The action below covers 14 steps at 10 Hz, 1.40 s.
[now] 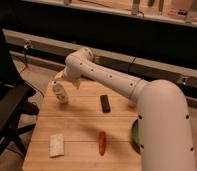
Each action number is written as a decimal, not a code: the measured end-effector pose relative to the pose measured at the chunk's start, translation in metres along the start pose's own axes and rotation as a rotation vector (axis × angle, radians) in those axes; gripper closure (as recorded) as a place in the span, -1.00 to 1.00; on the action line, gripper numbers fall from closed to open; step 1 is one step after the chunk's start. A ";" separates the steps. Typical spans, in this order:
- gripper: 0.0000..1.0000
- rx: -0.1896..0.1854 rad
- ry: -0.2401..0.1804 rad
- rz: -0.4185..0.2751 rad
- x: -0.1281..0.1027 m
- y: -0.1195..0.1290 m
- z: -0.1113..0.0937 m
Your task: Knock the bottle over
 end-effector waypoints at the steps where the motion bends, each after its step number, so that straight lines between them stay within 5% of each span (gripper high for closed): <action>1: -0.49 0.000 -0.001 -0.001 0.000 0.001 -0.001; 2: -0.27 0.001 -0.004 -0.002 0.000 -0.001 -0.001; 7: -0.15 0.005 -0.013 -0.011 -0.001 -0.004 -0.001; 11: 0.55 0.014 -0.023 -0.012 -0.001 -0.005 0.000; 14: 0.58 0.013 -0.031 -0.017 -0.004 -0.005 0.001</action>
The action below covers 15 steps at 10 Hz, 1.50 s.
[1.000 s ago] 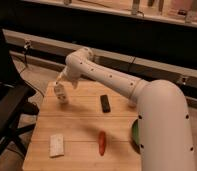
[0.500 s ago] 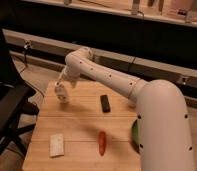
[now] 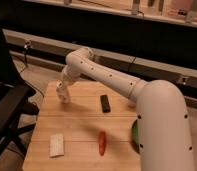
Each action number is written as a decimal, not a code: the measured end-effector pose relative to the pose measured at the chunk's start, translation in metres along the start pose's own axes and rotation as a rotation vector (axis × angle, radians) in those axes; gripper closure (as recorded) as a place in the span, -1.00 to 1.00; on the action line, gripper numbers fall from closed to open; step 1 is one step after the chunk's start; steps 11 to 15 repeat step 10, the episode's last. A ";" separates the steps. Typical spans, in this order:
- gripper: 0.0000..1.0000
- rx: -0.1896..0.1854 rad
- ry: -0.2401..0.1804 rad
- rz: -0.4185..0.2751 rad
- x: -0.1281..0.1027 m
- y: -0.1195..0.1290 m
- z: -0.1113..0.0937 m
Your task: Knock the bottle over
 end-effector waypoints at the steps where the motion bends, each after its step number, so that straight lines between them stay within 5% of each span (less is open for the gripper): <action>1: 0.68 0.004 -0.001 -0.002 -0.002 0.001 0.000; 3: 0.98 0.006 0.002 0.001 -0.002 0.008 -0.004; 15: 1.00 0.016 -0.002 -0.007 -0.002 0.012 -0.003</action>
